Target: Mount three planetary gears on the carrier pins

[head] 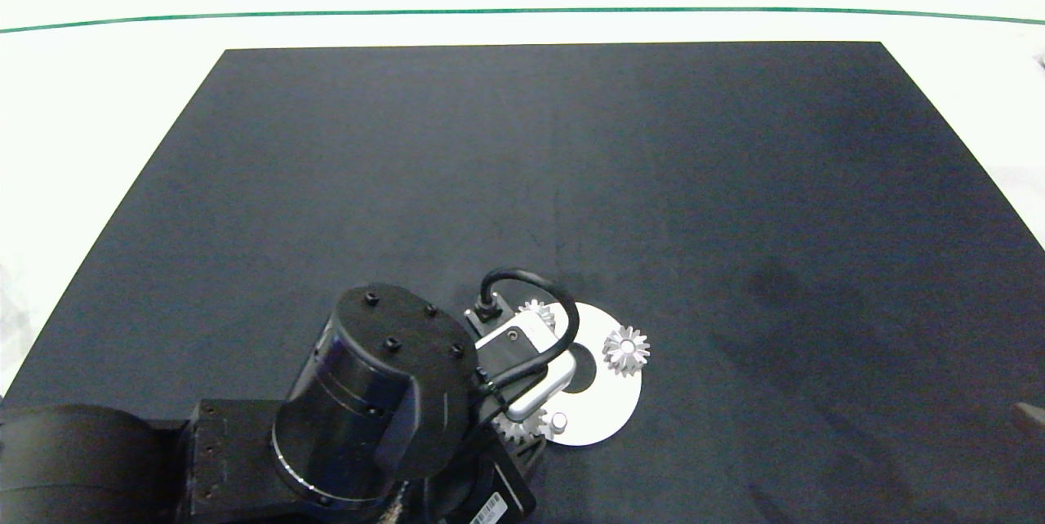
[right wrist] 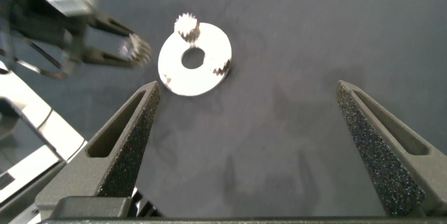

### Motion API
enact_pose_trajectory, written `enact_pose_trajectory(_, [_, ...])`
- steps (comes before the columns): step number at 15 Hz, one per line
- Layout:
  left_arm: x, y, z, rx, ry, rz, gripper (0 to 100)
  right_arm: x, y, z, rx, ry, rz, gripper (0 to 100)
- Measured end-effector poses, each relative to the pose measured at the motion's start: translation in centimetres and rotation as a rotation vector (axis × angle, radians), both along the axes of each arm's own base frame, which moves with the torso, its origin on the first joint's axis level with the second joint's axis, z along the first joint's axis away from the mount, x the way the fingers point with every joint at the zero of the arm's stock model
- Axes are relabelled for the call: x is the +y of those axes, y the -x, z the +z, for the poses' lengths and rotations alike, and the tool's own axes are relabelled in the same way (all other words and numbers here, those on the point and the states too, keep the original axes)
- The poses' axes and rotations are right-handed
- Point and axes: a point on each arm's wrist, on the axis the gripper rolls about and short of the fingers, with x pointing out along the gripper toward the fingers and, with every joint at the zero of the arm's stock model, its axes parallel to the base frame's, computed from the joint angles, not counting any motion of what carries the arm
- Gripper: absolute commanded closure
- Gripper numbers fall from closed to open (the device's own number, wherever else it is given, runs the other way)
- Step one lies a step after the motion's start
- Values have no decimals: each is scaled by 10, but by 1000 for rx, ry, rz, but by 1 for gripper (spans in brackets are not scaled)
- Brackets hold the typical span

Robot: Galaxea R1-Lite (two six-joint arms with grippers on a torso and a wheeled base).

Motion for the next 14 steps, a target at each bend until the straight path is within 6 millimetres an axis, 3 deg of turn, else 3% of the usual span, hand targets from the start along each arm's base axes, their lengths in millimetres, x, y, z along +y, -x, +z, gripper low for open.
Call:
enact_pose_trajectory(8, [-39, 2, -9, 11, -24, -75, 69, -11, 13, 7, -70, -22, 2, 0])
enact_pose_trajectory(14, [-41, -18, -19, -11, -89, -59, 69, -12, 14, 7, -72, -25, 4, 0])
